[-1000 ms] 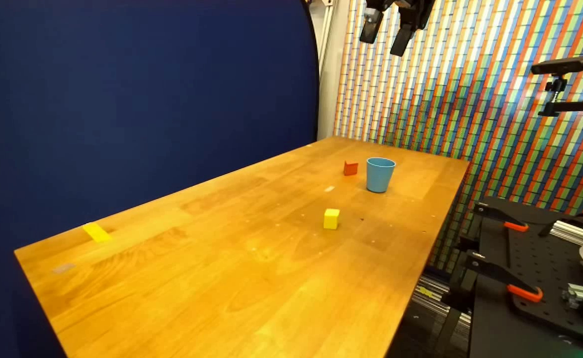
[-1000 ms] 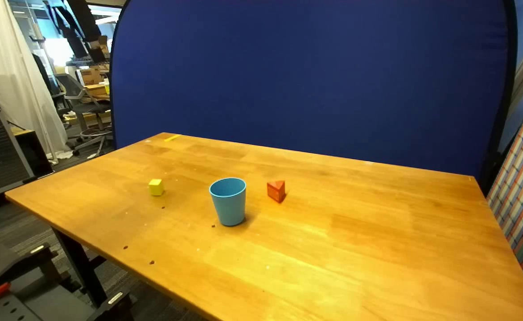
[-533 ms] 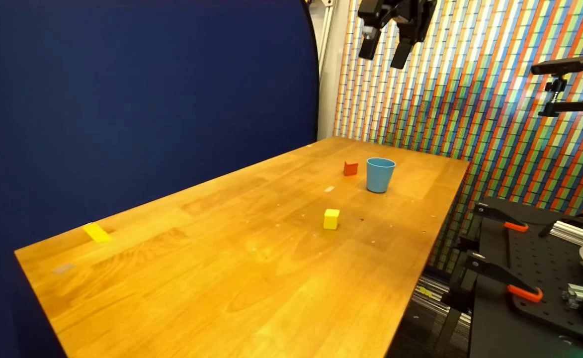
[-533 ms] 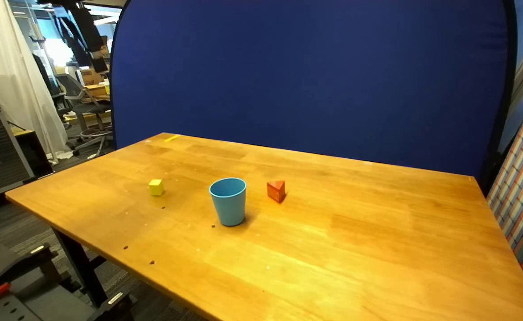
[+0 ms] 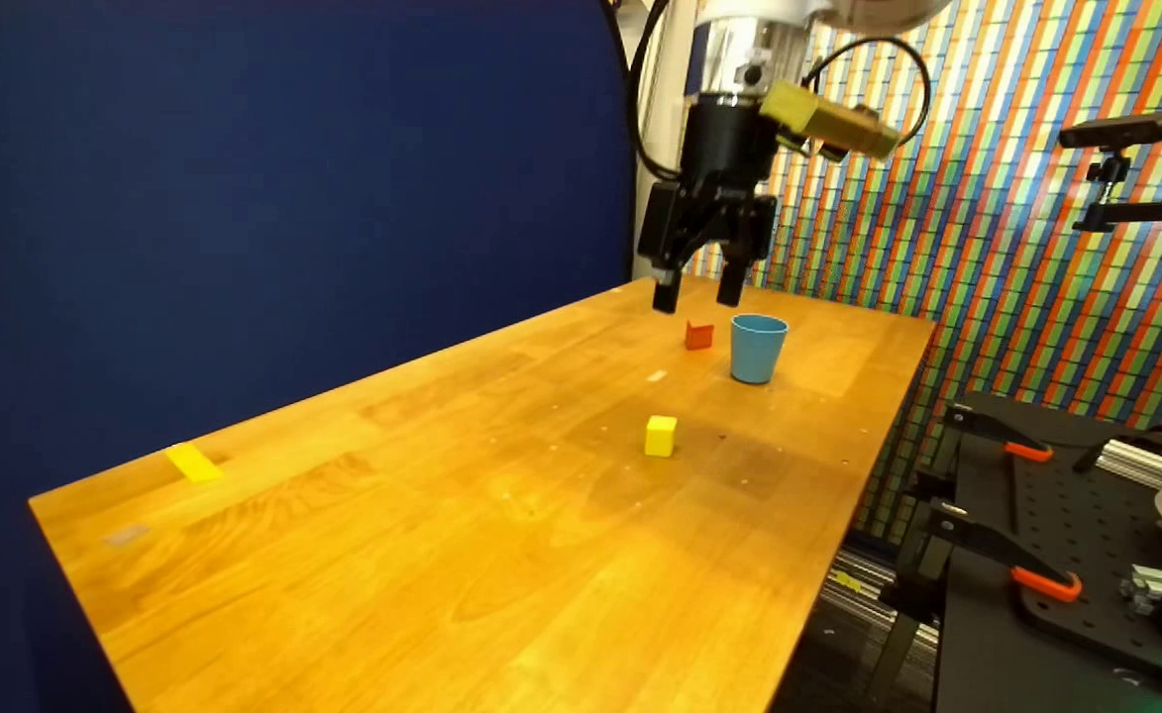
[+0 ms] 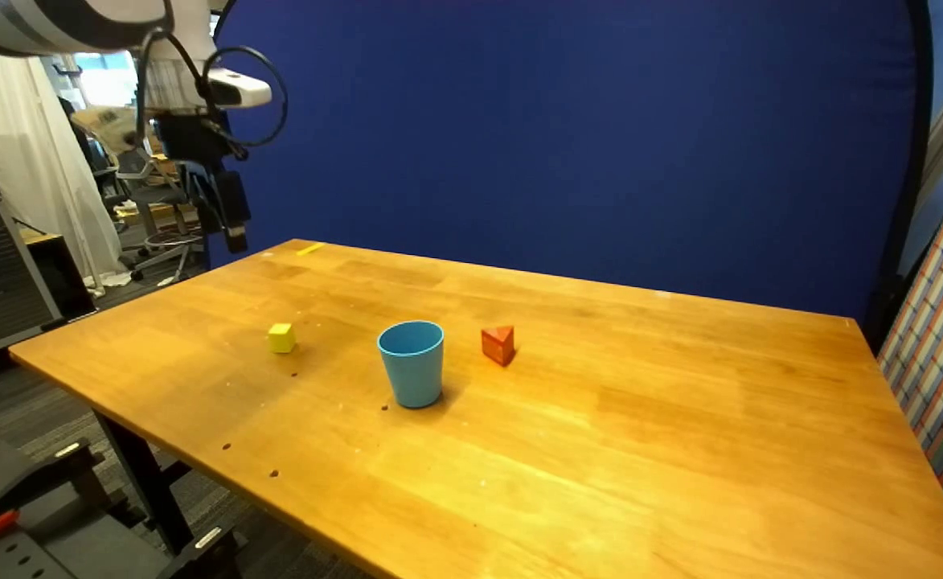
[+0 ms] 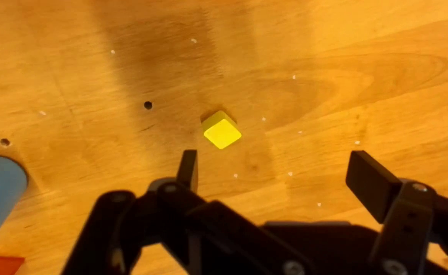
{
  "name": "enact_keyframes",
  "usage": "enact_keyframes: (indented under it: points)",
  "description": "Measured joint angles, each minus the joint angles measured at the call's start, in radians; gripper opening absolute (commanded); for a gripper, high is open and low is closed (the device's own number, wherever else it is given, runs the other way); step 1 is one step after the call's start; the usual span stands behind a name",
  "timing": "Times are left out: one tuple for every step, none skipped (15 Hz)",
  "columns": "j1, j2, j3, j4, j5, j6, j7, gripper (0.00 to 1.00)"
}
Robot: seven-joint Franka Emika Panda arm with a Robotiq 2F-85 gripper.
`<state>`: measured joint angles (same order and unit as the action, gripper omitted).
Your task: Put the yellow block in the blue cup
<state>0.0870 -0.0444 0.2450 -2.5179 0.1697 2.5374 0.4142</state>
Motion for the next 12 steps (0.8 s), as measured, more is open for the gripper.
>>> enact_keyframes:
  points:
    - [0.002,0.060,-0.001,0.016,-0.009,0.037,0.005,1.00]
    - [0.007,0.117,-0.005,0.034,-0.032,0.067,0.022,1.00]
    - [0.015,0.172,-0.013,0.055,-0.064,0.090,0.049,1.00]
    - [0.029,0.223,-0.026,0.077,-0.093,0.104,0.074,1.00]
    - [0.046,0.270,-0.042,0.101,-0.109,0.111,0.091,1.00]
    - [0.062,0.313,-0.057,0.125,-0.111,0.114,0.096,1.00]
    - [0.080,0.350,-0.074,0.148,-0.111,0.115,0.102,1.00]
    - [0.100,0.383,-0.095,0.169,-0.115,0.115,0.115,1.00]
    - [0.122,0.412,-0.120,0.188,-0.126,0.115,0.134,1.00]
    - [0.148,0.435,-0.148,0.203,-0.147,0.115,0.161,1.00]
    - [0.180,0.455,-0.184,0.217,-0.182,0.118,0.204,1.00]
    - [0.216,0.472,-0.224,0.229,-0.223,0.119,0.255,1.00]
